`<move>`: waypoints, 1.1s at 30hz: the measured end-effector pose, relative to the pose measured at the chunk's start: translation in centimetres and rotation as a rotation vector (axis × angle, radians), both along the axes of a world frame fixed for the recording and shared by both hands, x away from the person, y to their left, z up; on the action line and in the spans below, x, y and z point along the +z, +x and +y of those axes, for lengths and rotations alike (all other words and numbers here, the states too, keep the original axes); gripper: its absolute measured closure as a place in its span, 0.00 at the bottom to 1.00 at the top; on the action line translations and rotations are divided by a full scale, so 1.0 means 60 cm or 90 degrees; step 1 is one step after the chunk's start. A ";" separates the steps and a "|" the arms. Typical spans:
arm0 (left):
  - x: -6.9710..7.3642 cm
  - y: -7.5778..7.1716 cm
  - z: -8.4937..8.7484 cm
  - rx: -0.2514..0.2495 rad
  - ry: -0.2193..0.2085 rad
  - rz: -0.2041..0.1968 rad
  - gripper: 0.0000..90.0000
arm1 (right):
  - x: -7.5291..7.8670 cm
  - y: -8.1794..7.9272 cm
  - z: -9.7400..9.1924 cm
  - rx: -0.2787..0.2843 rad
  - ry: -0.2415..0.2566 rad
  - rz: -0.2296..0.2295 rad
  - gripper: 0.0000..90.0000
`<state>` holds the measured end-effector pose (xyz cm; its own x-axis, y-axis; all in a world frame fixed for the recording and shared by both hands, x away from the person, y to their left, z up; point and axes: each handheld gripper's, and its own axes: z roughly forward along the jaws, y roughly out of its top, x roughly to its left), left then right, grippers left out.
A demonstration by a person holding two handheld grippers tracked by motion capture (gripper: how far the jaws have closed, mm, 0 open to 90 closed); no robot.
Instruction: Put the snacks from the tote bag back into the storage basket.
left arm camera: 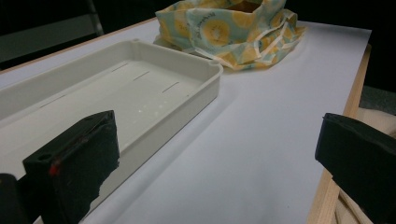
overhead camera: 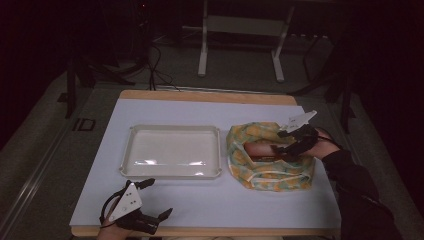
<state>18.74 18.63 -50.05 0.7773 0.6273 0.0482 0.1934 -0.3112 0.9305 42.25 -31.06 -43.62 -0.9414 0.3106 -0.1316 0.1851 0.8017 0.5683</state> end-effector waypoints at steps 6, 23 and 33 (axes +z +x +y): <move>-0.001 0.001 0.000 -0.001 0.000 0.001 0.00 | -0.021 0.009 0.013 0.004 -0.035 0.021 0.35; -0.002 0.002 0.000 -0.002 0.001 0.004 0.00 | -0.052 0.015 0.037 0.055 -0.144 0.036 0.45; -0.002 0.002 0.000 -0.003 0.001 0.003 0.00 | -0.031 0.010 0.026 0.065 -0.129 0.030 0.48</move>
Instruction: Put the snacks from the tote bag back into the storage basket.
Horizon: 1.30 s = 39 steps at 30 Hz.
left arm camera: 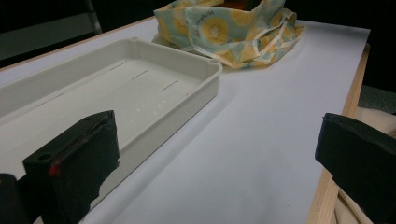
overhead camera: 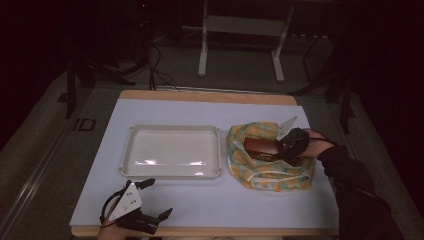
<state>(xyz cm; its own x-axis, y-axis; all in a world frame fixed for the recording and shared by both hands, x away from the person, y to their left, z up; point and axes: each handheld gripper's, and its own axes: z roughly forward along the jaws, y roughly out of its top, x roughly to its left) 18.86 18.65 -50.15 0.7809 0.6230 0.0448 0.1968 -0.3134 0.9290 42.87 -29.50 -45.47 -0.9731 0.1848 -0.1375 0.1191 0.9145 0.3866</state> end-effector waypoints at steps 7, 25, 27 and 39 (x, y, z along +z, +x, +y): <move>0.000 -0.001 -0.002 -0.002 0.002 -0.002 0.00 | 0.017 -0.003 -0.005 0.001 0.003 0.004 0.48; 0.001 -0.002 -0.003 -0.007 0.000 -0.003 0.00 | 0.098 -0.011 -0.005 0.002 0.017 -0.036 0.48; 0.002 -0.002 -0.004 -0.009 0.000 -0.004 0.00 | 0.108 -0.012 -0.002 0.001 0.015 -0.039 0.48; 0.002 -0.003 -0.004 -0.011 -0.005 -0.006 0.00 | 0.157 -0.019 0.029 0.023 0.016 -0.059 0.48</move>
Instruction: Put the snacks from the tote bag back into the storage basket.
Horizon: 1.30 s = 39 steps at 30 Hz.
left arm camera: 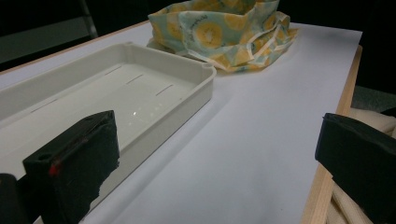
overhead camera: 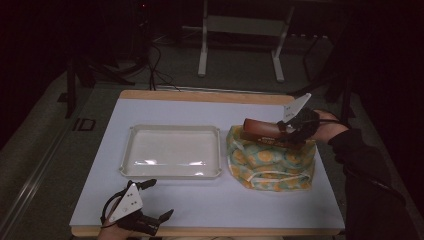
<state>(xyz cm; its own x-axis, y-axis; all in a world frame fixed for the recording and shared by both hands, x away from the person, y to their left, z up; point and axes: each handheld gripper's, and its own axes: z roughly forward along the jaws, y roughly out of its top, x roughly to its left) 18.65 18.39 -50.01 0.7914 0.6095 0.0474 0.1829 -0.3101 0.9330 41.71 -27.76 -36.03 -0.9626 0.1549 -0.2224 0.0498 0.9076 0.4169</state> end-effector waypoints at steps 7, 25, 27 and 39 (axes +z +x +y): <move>0.001 -0.001 0.000 -0.002 -0.003 -0.002 0.00 | 0.018 -0.002 0.027 0.018 -0.004 -0.008 0.48; 0.001 -0.003 -0.001 -0.011 -0.002 -0.003 0.00 | 0.028 -0.006 0.119 0.079 0.003 -0.015 0.48; 0.001 -0.003 -0.001 -0.012 -0.001 -0.002 0.00 | 0.028 -0.006 0.130 0.089 0.003 -0.016 0.48; 0.001 -0.004 -0.001 -0.018 0.000 -0.003 0.00 | 0.015 -0.009 0.192 0.134 0.002 -0.013 0.48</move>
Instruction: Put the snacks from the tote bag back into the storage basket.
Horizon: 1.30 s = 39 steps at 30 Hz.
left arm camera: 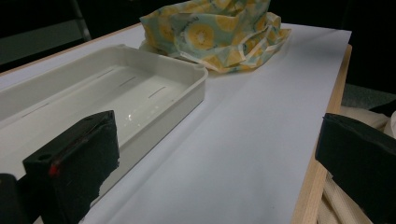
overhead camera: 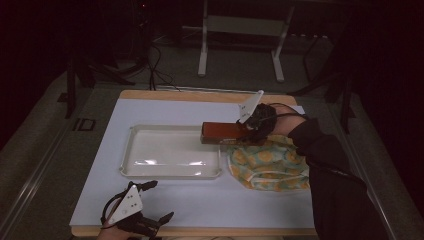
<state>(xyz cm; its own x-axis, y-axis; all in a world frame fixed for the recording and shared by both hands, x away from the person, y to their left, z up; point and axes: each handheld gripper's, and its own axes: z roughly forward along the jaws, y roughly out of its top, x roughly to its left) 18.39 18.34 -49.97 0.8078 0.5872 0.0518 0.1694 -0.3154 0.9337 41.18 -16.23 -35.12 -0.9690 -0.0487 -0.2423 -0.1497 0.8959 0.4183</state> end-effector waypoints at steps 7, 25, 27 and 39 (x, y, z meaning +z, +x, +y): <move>0.000 0.000 0.000 -0.003 0.001 -0.001 0.00 | -0.010 -0.001 0.033 0.020 0.000 0.008 0.48; 0.000 -0.001 0.000 -0.009 0.000 -0.002 0.00 | -0.032 -0.007 0.138 0.075 0.031 0.022 0.48; 0.000 -0.001 0.000 -0.009 0.000 -0.002 0.00 | -0.034 -0.007 0.147 0.074 0.033 0.020 0.48; 0.000 -0.001 0.000 -0.013 0.002 -0.002 0.00 | -0.063 -0.002 0.177 0.070 0.057 0.022 0.48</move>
